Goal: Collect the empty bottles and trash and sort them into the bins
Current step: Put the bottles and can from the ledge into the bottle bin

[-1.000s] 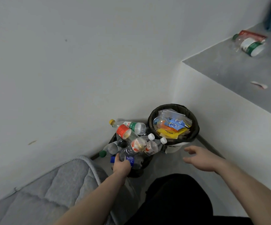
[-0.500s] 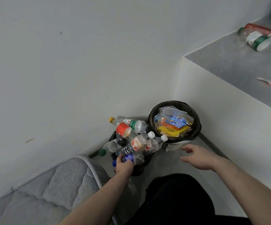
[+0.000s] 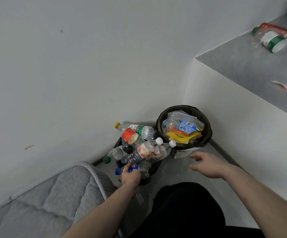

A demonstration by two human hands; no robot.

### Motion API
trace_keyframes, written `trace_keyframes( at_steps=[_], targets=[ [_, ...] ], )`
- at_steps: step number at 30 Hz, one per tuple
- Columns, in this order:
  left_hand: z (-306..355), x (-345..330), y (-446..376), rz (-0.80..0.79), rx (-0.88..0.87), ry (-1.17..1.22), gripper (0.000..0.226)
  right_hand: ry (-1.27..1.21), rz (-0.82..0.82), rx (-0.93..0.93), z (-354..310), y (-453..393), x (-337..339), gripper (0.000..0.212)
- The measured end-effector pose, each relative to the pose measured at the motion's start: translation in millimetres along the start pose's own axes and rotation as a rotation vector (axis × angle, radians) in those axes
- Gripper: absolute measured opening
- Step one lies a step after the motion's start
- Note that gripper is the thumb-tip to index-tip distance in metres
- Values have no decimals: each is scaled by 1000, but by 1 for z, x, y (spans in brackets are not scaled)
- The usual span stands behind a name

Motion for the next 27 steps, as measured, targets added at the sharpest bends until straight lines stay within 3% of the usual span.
trace_keyframes(
  at_steps=[7,15,23,27],
  targets=[
    [-6,-1,-3,5,81,83,66,-1,-11,-3,0,-4,-2,55],
    [-9,-5,-4,-22,119,111,53,7,-20,0,-3,-8,-3,54],
    [14,-9,27,-247,81,90,71,4,-36,33,-21,-10,-5,53],
    [12,-18,30,-250,134,139,71,-7,-59,52,-32,-14,-12,53]
  ],
)
Point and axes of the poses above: each hand's wrist, its own y-axis away from the middle knuckle, its own x-axis out of the back of the hand, z = x × y, the point moved 9 cm from there along -y, towards the middle knuckle, and after that the axes turned 5 degrees about -z, right-handed, at the moved point
